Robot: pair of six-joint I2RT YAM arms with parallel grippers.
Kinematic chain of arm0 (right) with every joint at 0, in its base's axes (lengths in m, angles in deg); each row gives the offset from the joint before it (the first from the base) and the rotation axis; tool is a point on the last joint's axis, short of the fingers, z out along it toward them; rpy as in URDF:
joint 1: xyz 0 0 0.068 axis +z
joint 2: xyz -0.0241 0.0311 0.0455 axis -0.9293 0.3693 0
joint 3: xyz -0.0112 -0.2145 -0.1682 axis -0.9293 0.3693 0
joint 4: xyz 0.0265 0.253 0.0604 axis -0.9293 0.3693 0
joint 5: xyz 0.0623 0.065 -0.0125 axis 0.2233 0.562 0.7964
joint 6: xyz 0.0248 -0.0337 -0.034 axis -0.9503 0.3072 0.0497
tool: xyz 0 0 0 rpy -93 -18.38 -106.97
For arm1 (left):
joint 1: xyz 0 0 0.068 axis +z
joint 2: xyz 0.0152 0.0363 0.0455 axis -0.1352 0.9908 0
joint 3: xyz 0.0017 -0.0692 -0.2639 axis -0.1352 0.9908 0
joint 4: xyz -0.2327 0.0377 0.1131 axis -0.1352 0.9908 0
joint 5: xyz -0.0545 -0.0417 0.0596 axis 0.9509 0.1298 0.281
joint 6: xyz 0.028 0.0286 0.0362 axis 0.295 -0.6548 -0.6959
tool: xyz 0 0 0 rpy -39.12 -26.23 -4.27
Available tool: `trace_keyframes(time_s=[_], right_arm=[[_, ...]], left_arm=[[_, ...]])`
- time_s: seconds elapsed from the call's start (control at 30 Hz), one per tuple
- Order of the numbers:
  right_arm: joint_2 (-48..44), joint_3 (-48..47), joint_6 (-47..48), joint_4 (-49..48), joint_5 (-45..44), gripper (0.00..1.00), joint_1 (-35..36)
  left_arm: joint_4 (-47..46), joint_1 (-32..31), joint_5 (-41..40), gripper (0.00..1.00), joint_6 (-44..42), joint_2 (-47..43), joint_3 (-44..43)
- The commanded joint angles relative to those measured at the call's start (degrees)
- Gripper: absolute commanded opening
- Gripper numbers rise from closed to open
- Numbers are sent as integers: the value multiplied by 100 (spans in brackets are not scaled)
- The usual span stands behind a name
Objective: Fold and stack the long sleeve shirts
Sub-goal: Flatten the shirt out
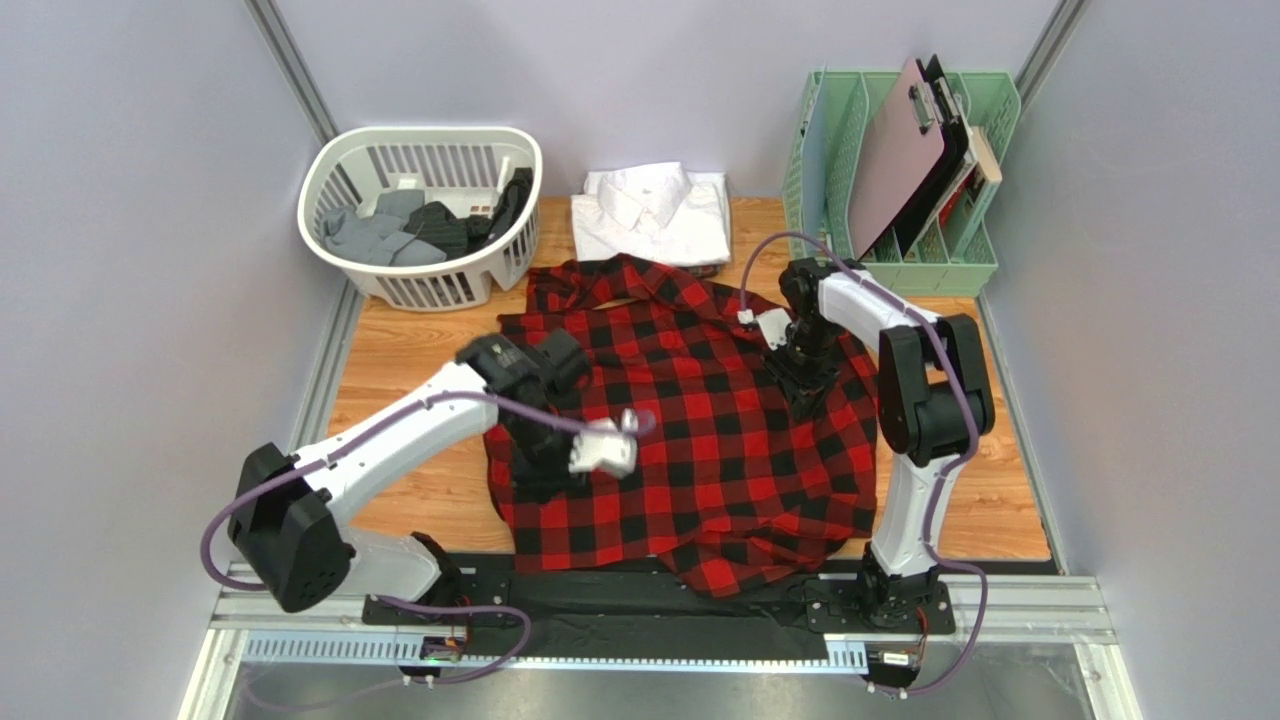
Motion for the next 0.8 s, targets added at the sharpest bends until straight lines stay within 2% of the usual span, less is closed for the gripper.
trace_keyframes(time_s=[0.0, 0.1, 0.3, 0.43, 0.53, 0.77], right_arm=[[-738, 206, 370, 30, -290, 33, -16], [-704, 479, 450, -181, -581, 33, -16], [-449, 1190, 467, -419, -563, 32, 124], [-571, 1805, 564, -515, -590, 32, 492], [-764, 2236, 608, -498, -590, 32, 782], [-1151, 2729, 625, -208, -203, 33, 2171]], left_arm=[[-967, 1440, -471, 44, 336, 658, -468], [-1338, 2082, -613, 45, 494, 1361, -810], [-1682, 2410, -1158, 40, 433, 2461, -1058], [-1761, 2481, -1359, 27, 249, 2682, -760], [-1752, 2507, -1526, 25, 125, 2744, -461], [-1305, 2770, -1843, 8, -532, 2683, 137]])
